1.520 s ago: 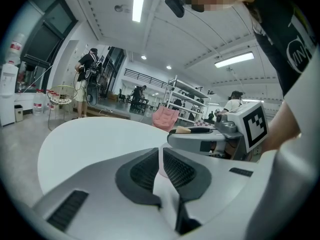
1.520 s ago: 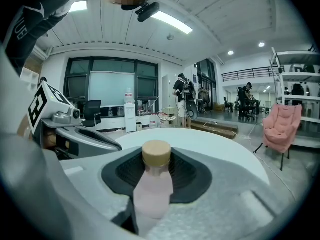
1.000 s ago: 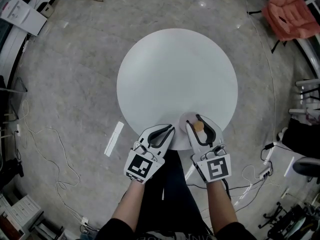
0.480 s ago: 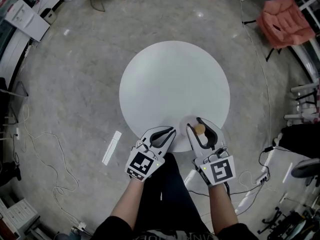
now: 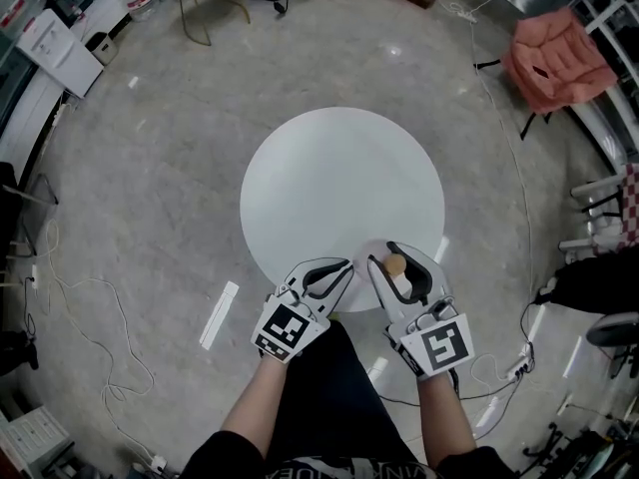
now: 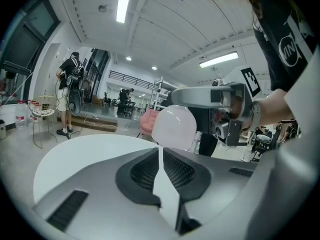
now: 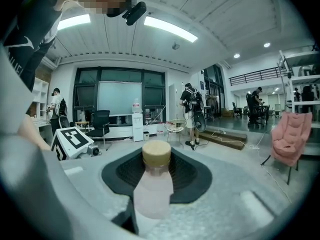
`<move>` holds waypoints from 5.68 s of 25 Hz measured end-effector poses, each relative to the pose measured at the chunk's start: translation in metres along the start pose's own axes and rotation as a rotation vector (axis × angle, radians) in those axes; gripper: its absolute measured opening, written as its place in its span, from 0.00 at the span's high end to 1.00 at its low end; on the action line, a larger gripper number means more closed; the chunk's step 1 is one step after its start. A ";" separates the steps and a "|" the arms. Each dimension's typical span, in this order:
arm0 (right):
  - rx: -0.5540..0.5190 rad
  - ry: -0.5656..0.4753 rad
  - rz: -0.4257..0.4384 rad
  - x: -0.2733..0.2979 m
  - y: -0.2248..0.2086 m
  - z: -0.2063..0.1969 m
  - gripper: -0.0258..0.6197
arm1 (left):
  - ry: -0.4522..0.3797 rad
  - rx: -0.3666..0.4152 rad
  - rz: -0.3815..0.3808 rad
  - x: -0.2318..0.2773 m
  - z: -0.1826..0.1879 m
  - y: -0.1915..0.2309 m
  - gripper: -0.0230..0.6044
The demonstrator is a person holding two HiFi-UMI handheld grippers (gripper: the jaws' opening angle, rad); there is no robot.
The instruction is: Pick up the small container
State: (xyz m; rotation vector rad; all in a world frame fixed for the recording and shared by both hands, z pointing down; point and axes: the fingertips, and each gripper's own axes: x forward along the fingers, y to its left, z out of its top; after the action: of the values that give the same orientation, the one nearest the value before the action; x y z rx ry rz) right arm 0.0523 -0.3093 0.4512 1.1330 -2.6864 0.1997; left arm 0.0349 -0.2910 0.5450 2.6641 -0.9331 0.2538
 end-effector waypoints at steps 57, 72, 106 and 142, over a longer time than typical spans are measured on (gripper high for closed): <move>-0.066 -0.058 0.074 -0.037 0.000 0.170 0.75 | -0.168 0.158 -0.074 -0.005 0.172 -0.040 0.92; -0.082 -0.086 0.106 -0.043 0.009 0.196 0.75 | -0.204 0.190 -0.066 -0.017 0.197 -0.048 0.92; -0.093 -0.125 0.131 -0.052 0.016 0.213 0.75 | -0.237 0.237 -0.041 -0.028 0.214 -0.054 0.92; -0.070 -0.097 0.106 -0.051 0.012 0.195 0.75 | -0.206 0.215 -0.074 -0.020 0.195 -0.057 0.92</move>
State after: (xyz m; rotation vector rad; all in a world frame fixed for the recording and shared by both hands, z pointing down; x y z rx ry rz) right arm 0.0497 -0.3063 0.2497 1.0064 -2.8166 0.0684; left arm 0.0681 -0.3034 0.3435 2.9604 -0.9092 0.0666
